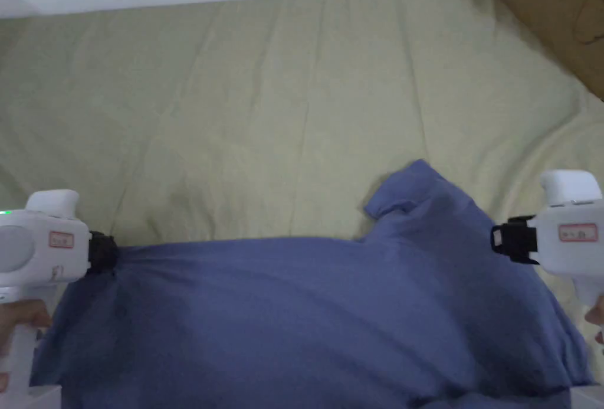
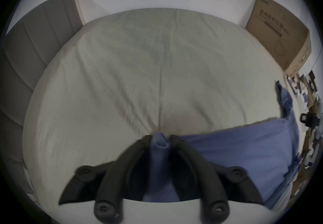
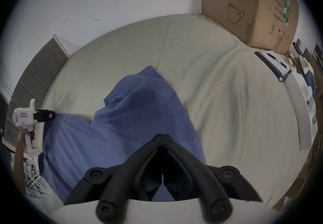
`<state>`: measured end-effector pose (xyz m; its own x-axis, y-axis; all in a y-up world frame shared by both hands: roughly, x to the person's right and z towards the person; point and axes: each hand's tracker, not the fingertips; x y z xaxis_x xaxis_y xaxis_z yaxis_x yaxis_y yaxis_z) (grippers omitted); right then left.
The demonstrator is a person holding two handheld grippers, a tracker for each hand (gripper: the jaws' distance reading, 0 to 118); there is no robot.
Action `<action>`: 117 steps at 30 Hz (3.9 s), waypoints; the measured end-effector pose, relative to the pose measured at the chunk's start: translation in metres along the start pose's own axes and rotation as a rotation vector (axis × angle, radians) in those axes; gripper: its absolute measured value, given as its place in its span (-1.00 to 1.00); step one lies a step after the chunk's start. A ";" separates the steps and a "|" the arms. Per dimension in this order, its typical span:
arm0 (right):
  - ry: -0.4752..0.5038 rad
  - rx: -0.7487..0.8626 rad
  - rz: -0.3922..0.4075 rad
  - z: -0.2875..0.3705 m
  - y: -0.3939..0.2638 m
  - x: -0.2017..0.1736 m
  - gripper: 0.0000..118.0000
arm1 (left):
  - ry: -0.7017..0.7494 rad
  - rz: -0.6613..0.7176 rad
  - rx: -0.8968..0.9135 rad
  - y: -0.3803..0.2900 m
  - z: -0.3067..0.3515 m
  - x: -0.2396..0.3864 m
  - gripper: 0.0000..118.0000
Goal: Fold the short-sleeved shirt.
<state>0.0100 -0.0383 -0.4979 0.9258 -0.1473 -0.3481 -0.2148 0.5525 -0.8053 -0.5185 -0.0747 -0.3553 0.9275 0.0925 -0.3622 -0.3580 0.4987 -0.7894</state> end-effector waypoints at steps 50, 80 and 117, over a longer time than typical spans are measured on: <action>-0.066 -0.155 0.019 0.128 -0.181 0.019 -1.00 | -0.040 0.012 0.035 -0.217 0.177 -0.032 -0.88; 0.262 0.146 0.224 0.156 -0.182 -0.169 -1.00 | -0.331 0.453 0.200 -0.263 0.192 -0.127 -1.00; 0.224 0.107 0.182 0.154 -0.182 -0.152 -1.00 | -0.620 0.426 0.039 -0.173 0.187 -0.072 -0.95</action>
<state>-0.0442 0.0095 -0.2245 0.7810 -0.2084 -0.5887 -0.3261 0.6678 -0.6691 -0.5035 -0.0068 -0.1002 0.6042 0.7466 -0.2783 -0.7062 0.3400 -0.6211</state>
